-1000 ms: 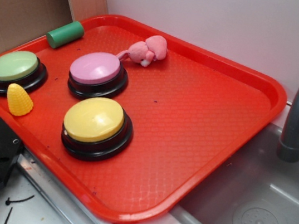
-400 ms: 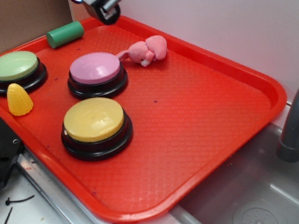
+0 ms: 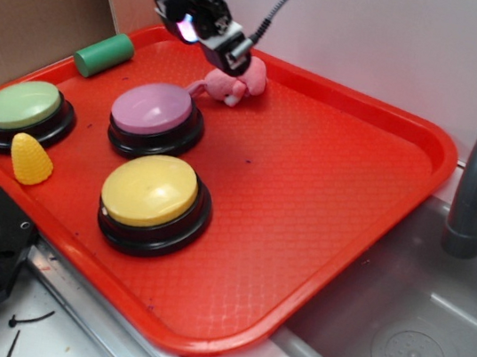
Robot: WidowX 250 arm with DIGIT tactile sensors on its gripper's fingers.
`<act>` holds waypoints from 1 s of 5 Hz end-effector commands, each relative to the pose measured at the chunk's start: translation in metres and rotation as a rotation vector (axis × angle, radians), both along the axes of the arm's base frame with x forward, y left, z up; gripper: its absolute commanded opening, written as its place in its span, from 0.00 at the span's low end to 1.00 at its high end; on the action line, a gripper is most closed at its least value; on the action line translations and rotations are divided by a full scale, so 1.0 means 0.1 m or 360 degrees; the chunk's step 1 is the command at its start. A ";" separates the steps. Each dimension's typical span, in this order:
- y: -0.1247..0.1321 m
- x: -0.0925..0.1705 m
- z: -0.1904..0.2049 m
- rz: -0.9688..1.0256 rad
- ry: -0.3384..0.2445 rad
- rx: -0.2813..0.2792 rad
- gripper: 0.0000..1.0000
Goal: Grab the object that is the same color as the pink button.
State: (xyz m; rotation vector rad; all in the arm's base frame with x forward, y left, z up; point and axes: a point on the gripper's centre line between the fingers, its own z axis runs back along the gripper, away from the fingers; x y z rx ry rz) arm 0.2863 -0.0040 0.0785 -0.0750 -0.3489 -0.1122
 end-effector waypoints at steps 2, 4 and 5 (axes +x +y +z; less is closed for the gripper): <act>0.23 0.47 -0.29 0.0066 0.0031 0.0088 1.00; 0.24 0.51 -0.42 0.0102 0.0066 0.0158 0.57; 0.24 0.46 -0.37 0.0157 0.0083 0.0150 0.00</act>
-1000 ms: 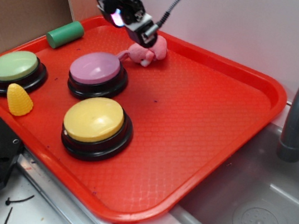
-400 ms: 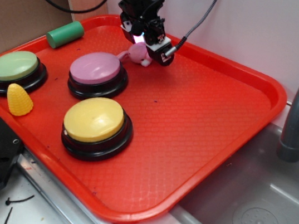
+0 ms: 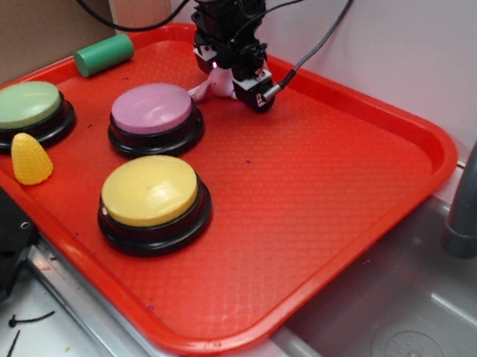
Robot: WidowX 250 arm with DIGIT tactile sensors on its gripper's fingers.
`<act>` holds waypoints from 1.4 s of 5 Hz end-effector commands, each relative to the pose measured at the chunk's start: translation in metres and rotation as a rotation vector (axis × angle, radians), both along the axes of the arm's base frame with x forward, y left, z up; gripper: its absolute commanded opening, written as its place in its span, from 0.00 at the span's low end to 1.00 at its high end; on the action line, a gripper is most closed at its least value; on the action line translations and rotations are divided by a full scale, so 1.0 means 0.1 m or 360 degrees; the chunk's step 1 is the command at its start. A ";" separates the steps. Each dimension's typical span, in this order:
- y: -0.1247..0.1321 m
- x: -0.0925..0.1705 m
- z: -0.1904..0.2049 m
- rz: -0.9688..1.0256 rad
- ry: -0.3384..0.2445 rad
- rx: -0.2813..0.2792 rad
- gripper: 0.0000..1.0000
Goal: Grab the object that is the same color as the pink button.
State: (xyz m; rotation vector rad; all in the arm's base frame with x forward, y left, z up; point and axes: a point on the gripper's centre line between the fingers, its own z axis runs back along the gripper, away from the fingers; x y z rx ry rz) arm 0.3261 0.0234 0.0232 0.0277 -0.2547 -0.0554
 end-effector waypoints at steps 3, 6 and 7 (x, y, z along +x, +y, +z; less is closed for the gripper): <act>-0.38 -0.12 0.79 0.0478 0.0305 -0.0163 0.00; -0.97 -0.56 1.62 0.0406 0.0308 -0.0255 0.00; -0.93 -0.75 1.85 0.0430 0.0238 -0.0317 0.00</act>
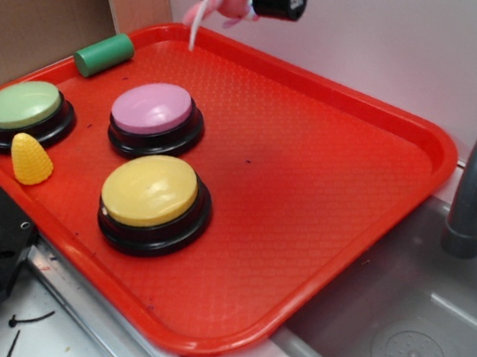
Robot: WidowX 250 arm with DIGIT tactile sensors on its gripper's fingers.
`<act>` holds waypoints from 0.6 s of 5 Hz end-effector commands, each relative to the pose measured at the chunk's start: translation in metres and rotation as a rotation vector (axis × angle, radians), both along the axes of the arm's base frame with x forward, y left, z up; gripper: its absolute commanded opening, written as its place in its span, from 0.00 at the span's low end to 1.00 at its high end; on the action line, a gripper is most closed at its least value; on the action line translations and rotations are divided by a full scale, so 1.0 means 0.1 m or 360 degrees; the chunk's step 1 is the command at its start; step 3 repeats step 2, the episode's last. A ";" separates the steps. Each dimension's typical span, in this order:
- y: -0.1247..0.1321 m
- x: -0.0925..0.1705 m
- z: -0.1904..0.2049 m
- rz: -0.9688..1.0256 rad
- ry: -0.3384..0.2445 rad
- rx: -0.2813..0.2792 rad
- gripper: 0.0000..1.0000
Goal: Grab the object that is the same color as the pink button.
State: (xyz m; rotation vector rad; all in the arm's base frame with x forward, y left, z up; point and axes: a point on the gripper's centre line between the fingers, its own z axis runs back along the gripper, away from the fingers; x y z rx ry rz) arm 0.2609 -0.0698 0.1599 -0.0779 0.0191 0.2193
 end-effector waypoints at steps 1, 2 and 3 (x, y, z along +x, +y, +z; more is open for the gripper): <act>-0.06 -0.11 0.49 0.0006 -0.0218 -0.0063 0.00; -0.05 -0.06 0.37 -0.0031 -0.0115 -0.0020 0.00; -0.05 -0.06 0.37 -0.0031 -0.0115 -0.0020 0.00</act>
